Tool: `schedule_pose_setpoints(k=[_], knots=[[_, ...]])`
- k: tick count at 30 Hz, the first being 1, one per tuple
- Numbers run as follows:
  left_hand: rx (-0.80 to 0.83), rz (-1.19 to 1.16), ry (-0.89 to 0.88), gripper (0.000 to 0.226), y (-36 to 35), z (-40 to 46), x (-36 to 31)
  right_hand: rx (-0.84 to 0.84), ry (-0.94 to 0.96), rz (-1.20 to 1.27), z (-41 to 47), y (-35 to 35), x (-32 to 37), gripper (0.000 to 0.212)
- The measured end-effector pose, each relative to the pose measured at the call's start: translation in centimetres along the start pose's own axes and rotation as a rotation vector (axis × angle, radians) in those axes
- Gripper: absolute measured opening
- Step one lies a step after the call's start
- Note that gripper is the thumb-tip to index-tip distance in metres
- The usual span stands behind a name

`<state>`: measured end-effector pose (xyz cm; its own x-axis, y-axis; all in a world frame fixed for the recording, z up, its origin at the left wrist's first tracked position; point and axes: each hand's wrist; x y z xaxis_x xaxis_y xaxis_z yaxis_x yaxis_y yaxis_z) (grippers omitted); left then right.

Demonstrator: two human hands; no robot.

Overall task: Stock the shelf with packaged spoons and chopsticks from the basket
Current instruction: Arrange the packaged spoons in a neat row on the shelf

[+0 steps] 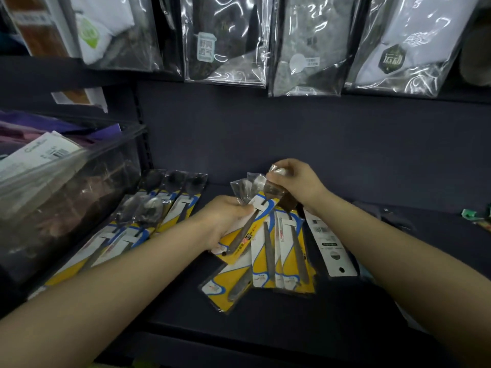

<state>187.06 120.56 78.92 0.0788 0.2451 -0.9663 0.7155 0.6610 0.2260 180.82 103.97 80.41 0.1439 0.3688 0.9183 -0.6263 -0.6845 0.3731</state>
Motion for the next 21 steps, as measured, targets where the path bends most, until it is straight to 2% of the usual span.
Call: schedule_pose_setpoints(k=[3,5,7,11,17,21], knots=[[-0.054,-0.100,-0.037,0.012,0.5,-0.4,-0.2,0.091,-0.238,0.176,-1.4,-0.1,0.6,0.040],[-0.096,-0.108,-0.111,0.018,0.6,-0.5,-0.4,0.178,-0.328,0.359,-2.6,-0.2,1.0,0.027],[-0.097,-0.058,-0.164,0.022,0.4,-0.8,-0.5,0.167,-0.304,0.397,-3.2,-0.5,1.1,0.019],[0.002,-0.085,-0.202,0.017,0.1,-1.6,-0.9,0.065,-0.158,0.278,-3.2,-1.5,1.5,0.010],[0.211,-0.476,-0.229,0.020,0.1,-2.6,-2.3,0.163,0.004,0.508,-3.2,-1.5,4.2,0.018],[0.238,-0.531,-0.236,0.022,0.4,-2.8,-3.7,0.166,0.065,0.561,-3.2,-1.6,5.3,0.020]])
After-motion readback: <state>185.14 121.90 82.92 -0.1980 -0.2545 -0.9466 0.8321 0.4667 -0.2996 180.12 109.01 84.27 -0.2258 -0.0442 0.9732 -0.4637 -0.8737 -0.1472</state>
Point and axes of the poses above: each hand's wrist, its own z-axis towards the middle knuckle, its own y-axis out of the back of the hand, x = y × z, and after that the axes turned 4 degrees about -y, right-handed
